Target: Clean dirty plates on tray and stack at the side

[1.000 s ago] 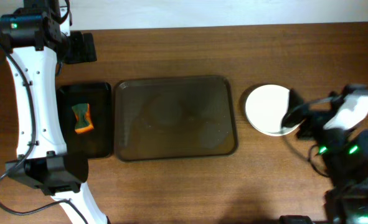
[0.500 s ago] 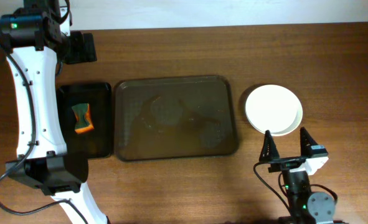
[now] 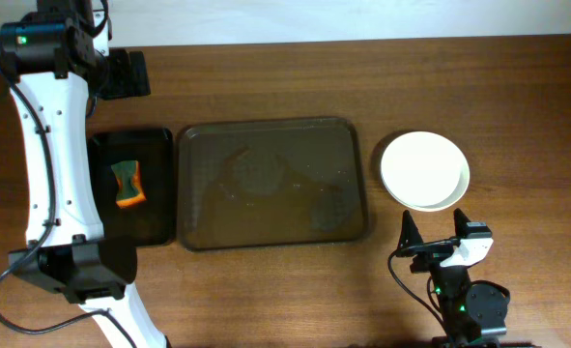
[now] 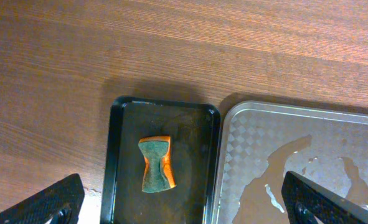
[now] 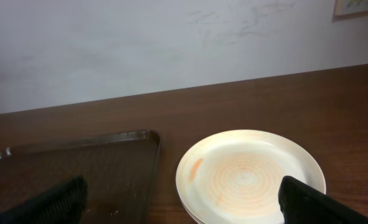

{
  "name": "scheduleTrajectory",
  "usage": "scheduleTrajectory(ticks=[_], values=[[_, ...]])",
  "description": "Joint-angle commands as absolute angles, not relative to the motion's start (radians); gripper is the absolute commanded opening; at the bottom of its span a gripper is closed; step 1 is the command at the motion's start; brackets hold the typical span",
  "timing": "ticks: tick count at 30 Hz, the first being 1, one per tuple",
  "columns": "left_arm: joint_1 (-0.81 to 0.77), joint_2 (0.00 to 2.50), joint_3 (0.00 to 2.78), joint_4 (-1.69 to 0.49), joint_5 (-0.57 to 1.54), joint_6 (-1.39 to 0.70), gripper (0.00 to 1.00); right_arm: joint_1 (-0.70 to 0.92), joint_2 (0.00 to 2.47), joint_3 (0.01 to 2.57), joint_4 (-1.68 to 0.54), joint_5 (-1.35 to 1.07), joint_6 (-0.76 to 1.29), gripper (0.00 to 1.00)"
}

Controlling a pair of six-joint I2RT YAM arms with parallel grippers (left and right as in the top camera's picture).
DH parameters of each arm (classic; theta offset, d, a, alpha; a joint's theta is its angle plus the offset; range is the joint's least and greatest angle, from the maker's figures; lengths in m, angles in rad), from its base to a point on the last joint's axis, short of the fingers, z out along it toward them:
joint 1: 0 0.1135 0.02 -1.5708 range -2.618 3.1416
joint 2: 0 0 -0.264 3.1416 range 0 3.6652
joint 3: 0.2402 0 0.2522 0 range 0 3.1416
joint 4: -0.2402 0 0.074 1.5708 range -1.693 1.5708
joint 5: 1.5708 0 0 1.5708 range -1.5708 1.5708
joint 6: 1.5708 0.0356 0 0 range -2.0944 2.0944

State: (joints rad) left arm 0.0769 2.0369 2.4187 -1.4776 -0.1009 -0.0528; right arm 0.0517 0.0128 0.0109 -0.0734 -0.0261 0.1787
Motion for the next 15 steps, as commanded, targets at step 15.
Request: scheduleTrajectory(ticks=[15], values=[[0.078,1.966,2.339,-1.309,-0.042,-0.052,1.0,0.059,0.006,0.006,-0.078,-0.025,0.172,0.98]])
